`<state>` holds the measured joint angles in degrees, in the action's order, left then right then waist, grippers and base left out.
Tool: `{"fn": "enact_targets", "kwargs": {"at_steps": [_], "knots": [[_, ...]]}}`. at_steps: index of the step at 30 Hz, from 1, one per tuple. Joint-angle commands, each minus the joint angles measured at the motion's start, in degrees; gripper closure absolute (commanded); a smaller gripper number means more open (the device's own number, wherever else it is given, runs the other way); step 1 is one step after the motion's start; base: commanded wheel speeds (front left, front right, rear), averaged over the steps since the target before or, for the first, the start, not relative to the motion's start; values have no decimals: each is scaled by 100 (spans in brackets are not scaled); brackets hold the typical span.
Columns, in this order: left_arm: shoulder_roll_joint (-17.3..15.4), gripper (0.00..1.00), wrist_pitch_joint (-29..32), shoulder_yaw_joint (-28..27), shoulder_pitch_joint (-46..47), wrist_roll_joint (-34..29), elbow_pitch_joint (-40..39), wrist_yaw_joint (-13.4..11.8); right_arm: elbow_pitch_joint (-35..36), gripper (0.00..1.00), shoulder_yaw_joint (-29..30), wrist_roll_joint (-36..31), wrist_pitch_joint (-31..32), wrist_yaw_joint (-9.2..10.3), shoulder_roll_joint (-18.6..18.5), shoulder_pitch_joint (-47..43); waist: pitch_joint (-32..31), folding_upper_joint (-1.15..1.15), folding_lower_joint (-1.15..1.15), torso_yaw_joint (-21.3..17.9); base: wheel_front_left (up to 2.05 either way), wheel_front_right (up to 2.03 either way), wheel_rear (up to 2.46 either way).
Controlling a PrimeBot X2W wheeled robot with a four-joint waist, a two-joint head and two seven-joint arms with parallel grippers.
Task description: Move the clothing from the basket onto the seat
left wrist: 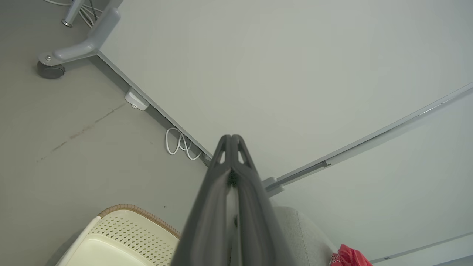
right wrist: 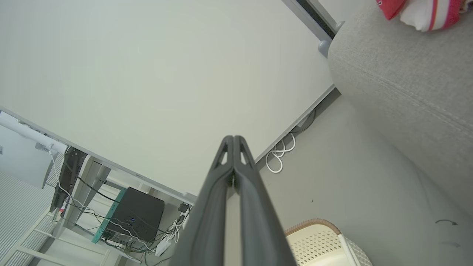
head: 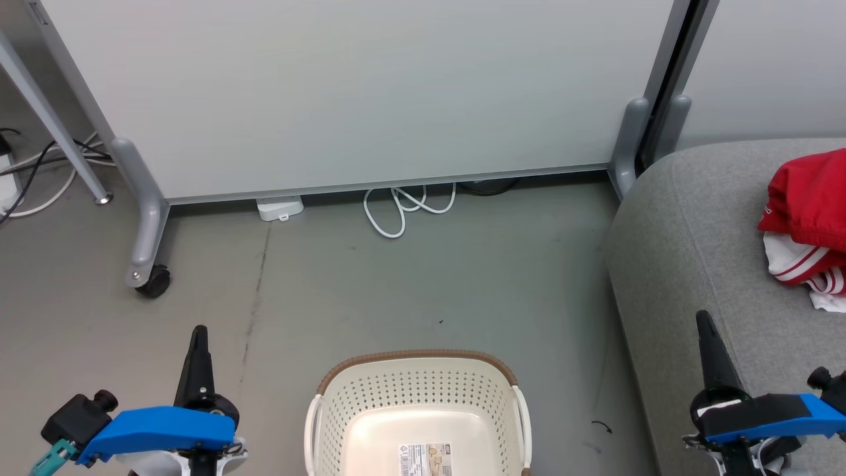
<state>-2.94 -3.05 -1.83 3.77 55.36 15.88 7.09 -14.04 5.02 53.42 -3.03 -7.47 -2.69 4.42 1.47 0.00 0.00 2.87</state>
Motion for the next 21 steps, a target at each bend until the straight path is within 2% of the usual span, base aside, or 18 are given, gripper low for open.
{"fn": "enact_targets", "kwargs": {"at_steps": [1,21], "knots": [[-5,100,56,-59,159,210,-86,30,64,100,21,239,53,-2,-22,134,-4,0,0,-8,0,0,0],[-2,100,391,-216,205,1460,-129,41,46,100,70,1557,387,-3,-25,160,-40,0,0,-89,0,0,0]]}}
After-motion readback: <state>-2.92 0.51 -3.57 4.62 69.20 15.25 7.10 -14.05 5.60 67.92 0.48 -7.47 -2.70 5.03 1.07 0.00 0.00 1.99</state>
